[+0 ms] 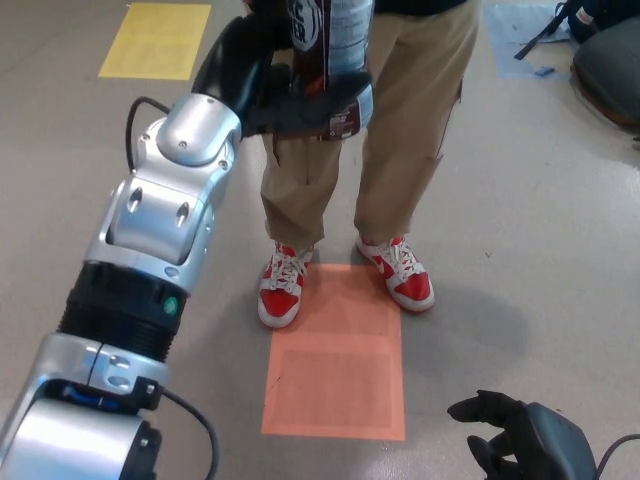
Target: The robot recieved a bottle of protein shake from a person using its left hand and then shake the protein up and down 2 two times and hand it back to the person
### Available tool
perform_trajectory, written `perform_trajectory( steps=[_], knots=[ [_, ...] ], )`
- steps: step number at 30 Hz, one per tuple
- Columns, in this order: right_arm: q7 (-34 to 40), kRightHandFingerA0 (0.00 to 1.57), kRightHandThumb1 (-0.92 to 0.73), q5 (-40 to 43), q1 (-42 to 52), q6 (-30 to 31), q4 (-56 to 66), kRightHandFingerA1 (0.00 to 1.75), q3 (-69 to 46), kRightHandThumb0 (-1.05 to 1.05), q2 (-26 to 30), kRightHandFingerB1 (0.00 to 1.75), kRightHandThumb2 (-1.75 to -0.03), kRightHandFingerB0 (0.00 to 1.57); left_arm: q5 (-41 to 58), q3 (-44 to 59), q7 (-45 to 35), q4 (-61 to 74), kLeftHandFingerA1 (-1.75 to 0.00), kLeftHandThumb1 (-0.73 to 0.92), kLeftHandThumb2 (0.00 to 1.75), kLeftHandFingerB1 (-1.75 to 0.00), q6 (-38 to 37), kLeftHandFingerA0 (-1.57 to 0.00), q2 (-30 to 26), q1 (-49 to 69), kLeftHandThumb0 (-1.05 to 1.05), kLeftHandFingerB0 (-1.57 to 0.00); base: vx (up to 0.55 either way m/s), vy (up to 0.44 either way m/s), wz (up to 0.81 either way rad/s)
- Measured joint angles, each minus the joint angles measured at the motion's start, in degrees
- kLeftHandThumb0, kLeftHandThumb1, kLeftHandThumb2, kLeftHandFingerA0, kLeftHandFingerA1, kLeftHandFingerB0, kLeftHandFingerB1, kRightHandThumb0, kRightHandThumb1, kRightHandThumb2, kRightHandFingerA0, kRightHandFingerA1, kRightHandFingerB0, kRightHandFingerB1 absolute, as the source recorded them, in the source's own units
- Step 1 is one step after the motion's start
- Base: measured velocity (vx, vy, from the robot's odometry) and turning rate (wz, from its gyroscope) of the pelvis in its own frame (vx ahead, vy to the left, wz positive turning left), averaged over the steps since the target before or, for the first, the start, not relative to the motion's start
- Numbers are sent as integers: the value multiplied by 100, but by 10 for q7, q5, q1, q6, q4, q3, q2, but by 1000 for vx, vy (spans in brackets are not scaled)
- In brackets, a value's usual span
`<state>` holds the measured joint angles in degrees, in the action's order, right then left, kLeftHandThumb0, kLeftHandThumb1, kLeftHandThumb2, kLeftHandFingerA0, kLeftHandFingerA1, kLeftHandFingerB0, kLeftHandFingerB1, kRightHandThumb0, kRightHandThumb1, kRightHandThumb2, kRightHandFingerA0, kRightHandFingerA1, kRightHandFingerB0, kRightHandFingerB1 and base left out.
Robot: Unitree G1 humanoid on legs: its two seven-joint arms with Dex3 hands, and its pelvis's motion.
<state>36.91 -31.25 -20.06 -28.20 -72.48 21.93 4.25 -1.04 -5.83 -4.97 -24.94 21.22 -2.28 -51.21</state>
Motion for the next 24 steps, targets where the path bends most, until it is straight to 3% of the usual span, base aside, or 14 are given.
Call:
perform_trajectory(
  steps=[12,14,15,16,17,18,19,20,24],
  knots=[
    [-1,92,-74,0,1,-1,0,49,0,-24,0,44,-64,79,-12,1,10,-1,-78,78,69,-90,0,-113,2,-5,-16,-76,0,0,0],
    [0,94,-73,0,1,-1,0,50,0,-24,0,45,-64,80,-12,1,12,-1,-74,78,68,-83,0,-111,2,-4,-16,-78,0,0,0],
    [0,92,-75,0,1,-1,0,49,0,-25,0,45,-64,80,-12,1,12,0,-68,78,66,-71,0,-110,2,-3,-16,-80,0,0,0],
    [0,90,-75,0,1,-1,0,48,1,-24,0,45,-63,80,-12,0,12,0,-55,78,63,-47,0,-96,2,-2,-25,-64,0,0,0],
    [0,92,-75,0,1,-1,0,48,1,-24,0,44,-64,78,-13,0,13,1,-28,48,82,-18,0,-5,3,0,-68,-5,0,0,0],
    [0,92,-75,0,1,-1,0,48,0,-24,0,44,-64,78,-13,0,15,3,-28,48,82,-18,0,-5,3,1,-68,-5,0,0,0],
    [0,92,-75,0,1,-1,0,48,0,-24,0,44,-64,78,-10,5,12,9,-12,50,84,-10,4,0,5,4,-73,0,0,0,0],
    [-1,93,-74,0,1,-1,0,50,0,-24,0,45,-65,78,-6,8,8,14,-4,45,72,0,9,0,6,4,-74,0,0,0,0],
    [-1,93,-73,0,1,-1,0,49,0,-22,0,45,-64,79,6,17,-12,31,0,46,78,0,19,0,7,9,-80,0,0,0,0]
  ],
)
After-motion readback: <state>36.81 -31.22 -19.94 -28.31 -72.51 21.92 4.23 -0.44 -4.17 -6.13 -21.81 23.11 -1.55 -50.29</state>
